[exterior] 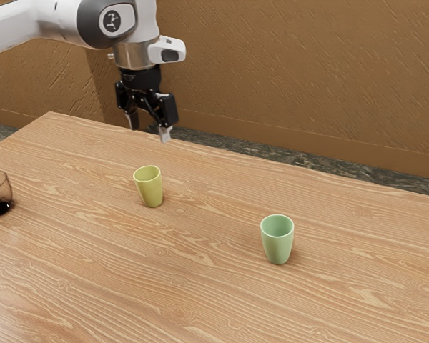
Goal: Place the left cup onto the right cup
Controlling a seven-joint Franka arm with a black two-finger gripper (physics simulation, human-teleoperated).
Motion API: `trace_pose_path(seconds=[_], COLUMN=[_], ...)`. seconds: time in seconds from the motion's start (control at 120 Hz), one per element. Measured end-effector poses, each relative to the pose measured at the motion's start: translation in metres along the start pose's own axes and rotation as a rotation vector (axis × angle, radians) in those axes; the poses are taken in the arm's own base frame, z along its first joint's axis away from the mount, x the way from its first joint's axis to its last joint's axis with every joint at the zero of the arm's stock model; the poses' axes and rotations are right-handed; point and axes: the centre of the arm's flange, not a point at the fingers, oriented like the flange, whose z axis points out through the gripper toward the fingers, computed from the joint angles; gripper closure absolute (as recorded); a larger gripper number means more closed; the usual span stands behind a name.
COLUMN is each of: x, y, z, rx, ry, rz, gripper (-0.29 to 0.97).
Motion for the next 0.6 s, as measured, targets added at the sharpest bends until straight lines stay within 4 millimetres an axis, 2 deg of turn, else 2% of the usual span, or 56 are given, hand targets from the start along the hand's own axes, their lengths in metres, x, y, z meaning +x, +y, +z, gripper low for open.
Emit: trace_pose_path(seconds=[0.183, 0.267, 0.408, 0.6], x=[0.002, 0.006, 0.021, 0.040], y=[-0.007, -0.017, -0.058, -0.081], z=[0.003, 0.008, 0.040, 0.086], rx=[-0.002, 0.000, 0.000, -0.001], ry=[0.004, 0.005, -0.034, -0.081], rz=[-0.010, -0.027, -0.098, -0.138], gripper=[0.00, 0.00, 0.00, 0.00])
